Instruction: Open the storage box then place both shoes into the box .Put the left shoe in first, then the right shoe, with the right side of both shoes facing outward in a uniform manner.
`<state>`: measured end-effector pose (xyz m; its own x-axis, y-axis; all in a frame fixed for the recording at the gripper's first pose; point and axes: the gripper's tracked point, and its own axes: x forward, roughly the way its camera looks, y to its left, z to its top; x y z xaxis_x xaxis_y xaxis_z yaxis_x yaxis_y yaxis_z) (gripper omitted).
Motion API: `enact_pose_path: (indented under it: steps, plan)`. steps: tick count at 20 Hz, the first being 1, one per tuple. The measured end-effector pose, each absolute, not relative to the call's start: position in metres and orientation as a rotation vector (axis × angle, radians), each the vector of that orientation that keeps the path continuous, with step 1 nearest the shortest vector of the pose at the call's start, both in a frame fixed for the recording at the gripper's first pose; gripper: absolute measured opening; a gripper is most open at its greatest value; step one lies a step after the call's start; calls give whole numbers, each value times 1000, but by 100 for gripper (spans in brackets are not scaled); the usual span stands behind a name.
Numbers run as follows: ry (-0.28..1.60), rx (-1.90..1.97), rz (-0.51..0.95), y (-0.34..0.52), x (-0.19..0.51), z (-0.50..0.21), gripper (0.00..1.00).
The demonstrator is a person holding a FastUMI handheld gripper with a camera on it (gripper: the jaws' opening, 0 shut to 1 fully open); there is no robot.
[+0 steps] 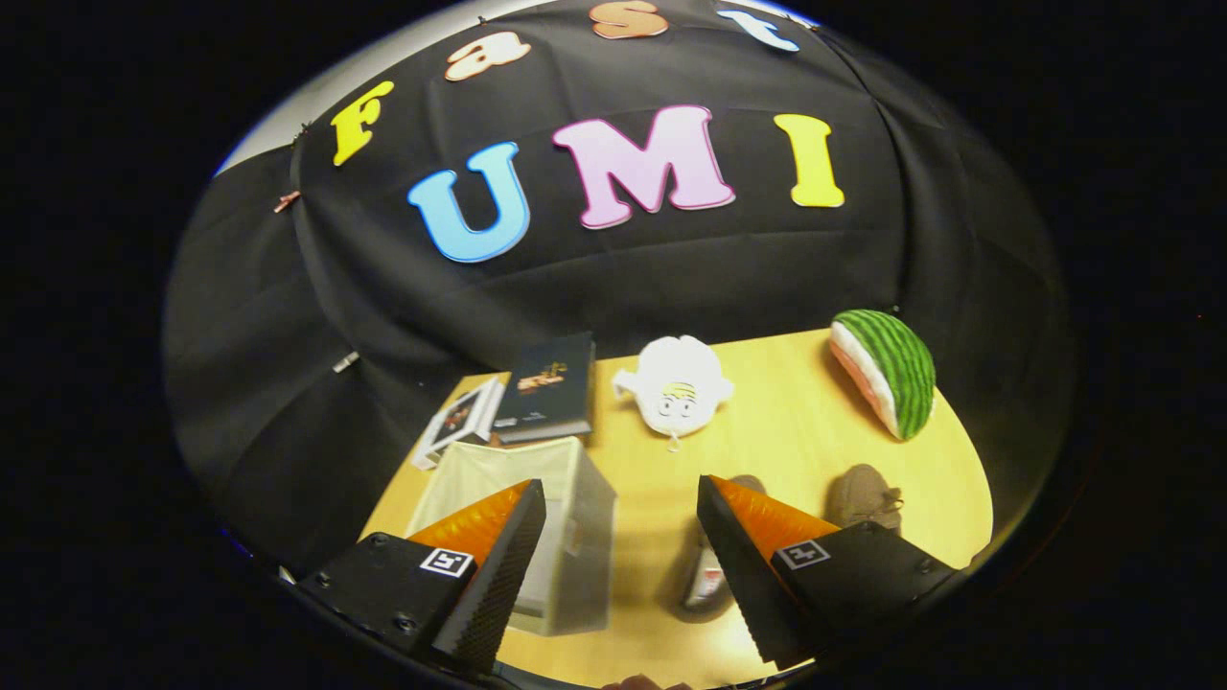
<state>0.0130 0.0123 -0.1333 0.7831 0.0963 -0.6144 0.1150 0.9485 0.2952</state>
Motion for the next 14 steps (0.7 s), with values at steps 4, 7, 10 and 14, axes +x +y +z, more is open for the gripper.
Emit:
enact_pose_path:
  steps: [4, 7, 10, 14]
  plan:
    - [790, 199, -46, -26, -7, -199, 98]
    - [904, 164, -45, -40, -20, -250, 98]
    - [1001, 167, -32, -41, -22, -291, 99]
    - [1055, 142, -15, -44, -13, -328, 99]
